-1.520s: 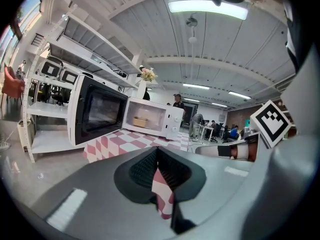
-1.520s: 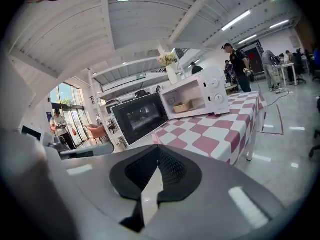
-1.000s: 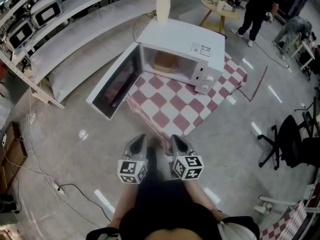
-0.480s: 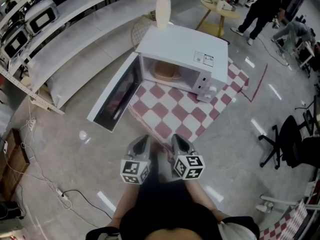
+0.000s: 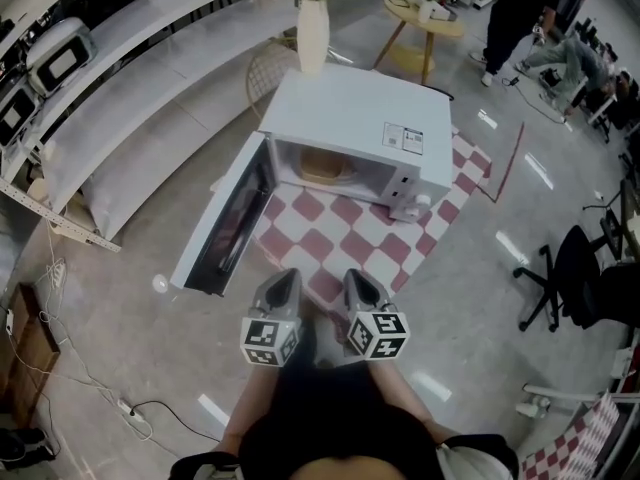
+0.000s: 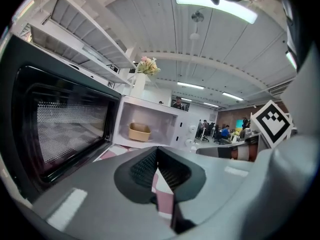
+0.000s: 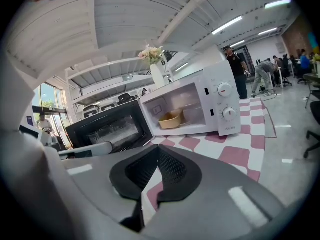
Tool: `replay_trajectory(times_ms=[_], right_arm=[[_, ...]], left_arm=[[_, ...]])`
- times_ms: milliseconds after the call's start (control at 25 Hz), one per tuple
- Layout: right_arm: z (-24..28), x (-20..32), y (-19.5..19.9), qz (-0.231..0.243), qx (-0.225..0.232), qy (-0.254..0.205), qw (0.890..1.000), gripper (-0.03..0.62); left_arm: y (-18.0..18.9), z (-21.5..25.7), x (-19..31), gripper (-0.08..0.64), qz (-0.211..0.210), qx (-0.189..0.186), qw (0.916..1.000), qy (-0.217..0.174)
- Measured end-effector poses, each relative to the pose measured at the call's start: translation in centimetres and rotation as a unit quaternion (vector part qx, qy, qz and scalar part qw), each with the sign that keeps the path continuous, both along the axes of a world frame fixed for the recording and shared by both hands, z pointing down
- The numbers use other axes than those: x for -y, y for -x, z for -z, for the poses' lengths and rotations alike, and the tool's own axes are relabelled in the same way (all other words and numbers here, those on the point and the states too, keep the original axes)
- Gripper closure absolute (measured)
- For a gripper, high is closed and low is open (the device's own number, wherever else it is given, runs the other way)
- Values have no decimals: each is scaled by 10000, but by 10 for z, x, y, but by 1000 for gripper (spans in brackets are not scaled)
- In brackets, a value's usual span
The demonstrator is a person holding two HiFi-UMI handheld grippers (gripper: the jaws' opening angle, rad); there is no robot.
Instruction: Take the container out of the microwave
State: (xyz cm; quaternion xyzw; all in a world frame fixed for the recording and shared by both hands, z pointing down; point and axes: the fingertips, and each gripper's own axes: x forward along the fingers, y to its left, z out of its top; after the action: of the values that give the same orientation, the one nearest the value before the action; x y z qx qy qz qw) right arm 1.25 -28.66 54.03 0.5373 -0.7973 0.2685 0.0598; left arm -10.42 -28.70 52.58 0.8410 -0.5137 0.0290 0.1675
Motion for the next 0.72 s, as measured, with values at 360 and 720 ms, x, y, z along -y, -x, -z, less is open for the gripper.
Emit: replay_trajectory(times_ms=[360,720], right_arm=[[1,38,3,-175,-51,24,9998,592],[0,67,3,-334,-107,65,9994,592]], left_arm=[[1,0,47,549,-197,-64,9998,14],[-2,-1,87,549,-331,-190,9993,30]])
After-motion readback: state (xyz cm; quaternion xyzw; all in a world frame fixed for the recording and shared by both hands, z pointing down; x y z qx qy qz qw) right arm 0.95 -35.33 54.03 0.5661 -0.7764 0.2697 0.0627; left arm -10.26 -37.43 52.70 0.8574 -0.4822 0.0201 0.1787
